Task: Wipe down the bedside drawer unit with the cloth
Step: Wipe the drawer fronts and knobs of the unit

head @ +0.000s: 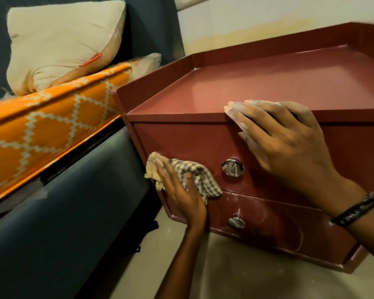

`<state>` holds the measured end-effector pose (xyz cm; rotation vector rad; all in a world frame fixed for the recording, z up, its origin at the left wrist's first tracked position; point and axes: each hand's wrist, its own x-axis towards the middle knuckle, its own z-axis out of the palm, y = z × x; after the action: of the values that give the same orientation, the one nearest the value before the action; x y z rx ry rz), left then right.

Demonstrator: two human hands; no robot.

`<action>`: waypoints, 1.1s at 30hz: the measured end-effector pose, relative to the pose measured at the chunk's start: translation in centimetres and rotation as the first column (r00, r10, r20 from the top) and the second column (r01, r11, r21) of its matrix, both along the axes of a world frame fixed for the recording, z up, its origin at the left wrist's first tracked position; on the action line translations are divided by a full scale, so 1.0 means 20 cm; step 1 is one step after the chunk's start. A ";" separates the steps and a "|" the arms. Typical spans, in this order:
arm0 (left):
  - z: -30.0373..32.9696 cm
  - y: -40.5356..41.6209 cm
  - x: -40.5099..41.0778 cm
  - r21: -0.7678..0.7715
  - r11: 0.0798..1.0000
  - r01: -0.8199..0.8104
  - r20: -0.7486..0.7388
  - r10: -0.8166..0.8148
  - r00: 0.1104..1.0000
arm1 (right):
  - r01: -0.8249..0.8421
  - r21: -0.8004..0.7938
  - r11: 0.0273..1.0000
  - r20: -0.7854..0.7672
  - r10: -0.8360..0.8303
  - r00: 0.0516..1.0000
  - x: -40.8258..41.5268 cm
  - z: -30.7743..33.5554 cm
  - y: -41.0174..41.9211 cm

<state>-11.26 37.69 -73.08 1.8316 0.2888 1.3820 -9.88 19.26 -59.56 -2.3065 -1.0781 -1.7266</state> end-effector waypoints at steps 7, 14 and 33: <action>0.29 0.13 0.08 0.036 0.999 -0.030 0.130 0.026 0.991 | 0.002 0.005 1.000 0.008 -0.002 1.000 0.00 0.00 0.00; 0.03 0.05 0.02 -0.088 0.996 -0.027 0.043 0.031 0.999 | 0.004 0.022 1.000 -0.016 -0.003 1.000 -0.01 0.00 0.00; -0.02 -0.14 0.03 0.028 0.999 -0.034 0.043 0.033 0.999 | 0.010 0.021 1.000 -0.041 -0.009 0.999 -0.02 0.00 0.00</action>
<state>-10.73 34.96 -73.56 1.8259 0.2802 1.4530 -10.23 19.21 -59.52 -2.3275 -1.0387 -1.6775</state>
